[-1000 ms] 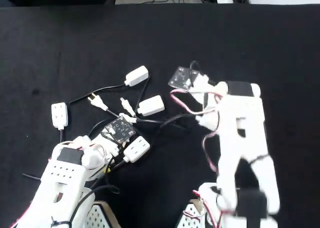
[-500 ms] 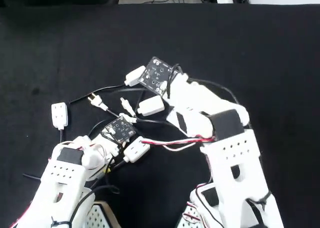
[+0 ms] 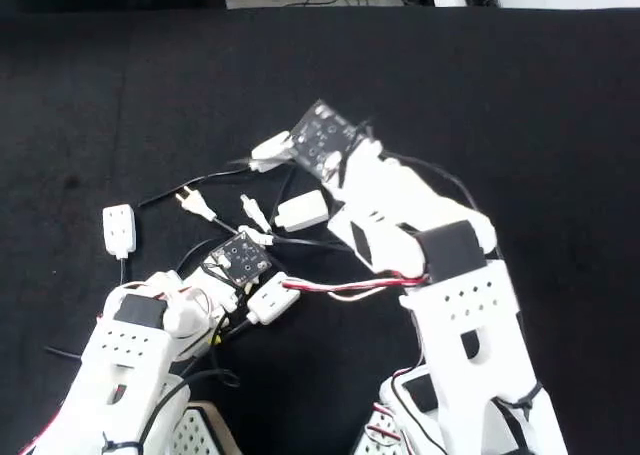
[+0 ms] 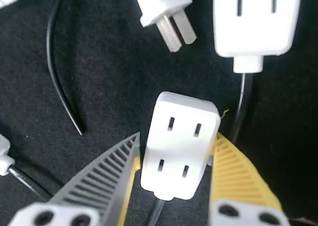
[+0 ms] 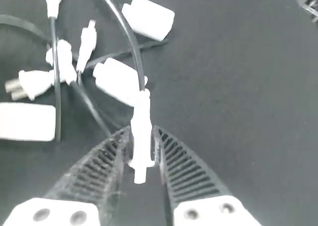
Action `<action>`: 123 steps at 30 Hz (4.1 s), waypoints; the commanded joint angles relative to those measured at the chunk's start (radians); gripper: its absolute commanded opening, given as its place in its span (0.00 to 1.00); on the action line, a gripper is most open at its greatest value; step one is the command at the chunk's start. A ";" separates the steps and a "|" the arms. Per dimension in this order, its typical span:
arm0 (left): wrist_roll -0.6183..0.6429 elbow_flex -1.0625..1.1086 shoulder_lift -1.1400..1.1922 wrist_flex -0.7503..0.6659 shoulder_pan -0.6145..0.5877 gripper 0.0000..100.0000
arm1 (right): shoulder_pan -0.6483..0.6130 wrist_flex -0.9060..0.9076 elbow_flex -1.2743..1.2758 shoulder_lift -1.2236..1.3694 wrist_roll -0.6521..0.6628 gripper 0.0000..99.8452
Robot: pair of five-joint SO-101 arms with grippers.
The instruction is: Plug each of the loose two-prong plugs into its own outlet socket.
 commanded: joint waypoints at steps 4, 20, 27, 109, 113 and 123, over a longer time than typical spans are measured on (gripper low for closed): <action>0.012 -0.007 -0.005 -0.014 0.007 0.22 | -0.011 -0.023 -0.131 -0.170 -0.218 0.01; 0.106 -0.335 -0.005 0.285 0.005 0.23 | -0.011 -0.551 0.420 -0.745 -0.612 0.01; 0.276 -0.504 -0.005 0.339 0.008 0.22 | -0.021 -0.772 0.616 -0.682 -0.605 0.01; 0.675 -0.061 -0.893 0.120 0.025 0.23 | -0.245 -0.798 0.585 -0.292 -0.990 0.01; 0.597 -0.031 -0.893 0.120 0.114 0.23 | -0.245 -0.801 0.582 -0.294 -1.045 0.01; 0.606 0.044 -0.893 -0.012 0.074 0.23 | -0.397 -0.793 0.650 -0.335 -1.071 0.01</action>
